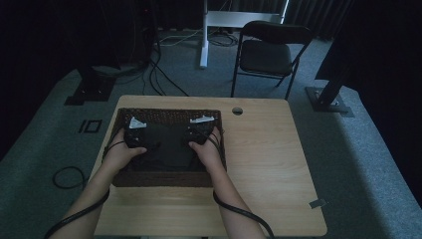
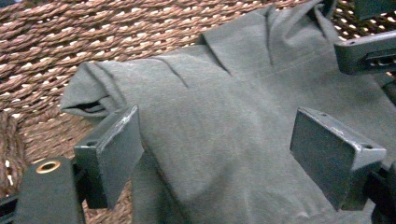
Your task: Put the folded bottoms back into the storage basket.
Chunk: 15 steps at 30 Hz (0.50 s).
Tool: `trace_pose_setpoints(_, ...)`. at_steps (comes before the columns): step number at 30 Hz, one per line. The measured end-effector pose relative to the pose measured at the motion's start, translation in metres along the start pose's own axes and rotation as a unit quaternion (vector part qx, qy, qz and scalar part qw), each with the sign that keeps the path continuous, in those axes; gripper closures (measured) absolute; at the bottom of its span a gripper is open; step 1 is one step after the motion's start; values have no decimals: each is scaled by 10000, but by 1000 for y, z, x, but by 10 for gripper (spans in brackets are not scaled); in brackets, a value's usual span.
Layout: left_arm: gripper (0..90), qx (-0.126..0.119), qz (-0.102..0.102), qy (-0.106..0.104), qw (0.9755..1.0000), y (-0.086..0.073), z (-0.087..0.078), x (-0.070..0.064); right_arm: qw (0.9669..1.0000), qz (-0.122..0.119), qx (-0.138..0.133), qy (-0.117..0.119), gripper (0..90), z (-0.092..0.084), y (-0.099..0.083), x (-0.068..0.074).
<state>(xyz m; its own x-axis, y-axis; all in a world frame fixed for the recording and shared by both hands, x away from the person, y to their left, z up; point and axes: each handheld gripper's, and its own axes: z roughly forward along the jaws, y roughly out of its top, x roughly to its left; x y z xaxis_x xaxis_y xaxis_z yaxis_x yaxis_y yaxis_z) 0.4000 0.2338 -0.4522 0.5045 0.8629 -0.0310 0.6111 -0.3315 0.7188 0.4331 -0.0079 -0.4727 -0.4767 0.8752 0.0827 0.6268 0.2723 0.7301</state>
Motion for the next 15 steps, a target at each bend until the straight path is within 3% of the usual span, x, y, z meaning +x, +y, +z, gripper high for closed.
trace_pose_setpoints(6,175,-156,-5,-131,9998,1,-6,-1,9999,-130,-54,-42,139,-8,4,0)
trace_pose_setpoints(9,175,-241,-21,-137,9996,2,-9,0,9999,-91,-79,-6,139,-11,4,-1)
trace_pose_setpoints(12,174,-345,-172,-181,9991,5,-14,1,9999,-42,-127,-16,139,-13,5,-3)
trace_pose_setpoints(15,174,-403,-160,-208,9988,8,-19,2,9998,16,-205,-4,140,-17,7,-5)
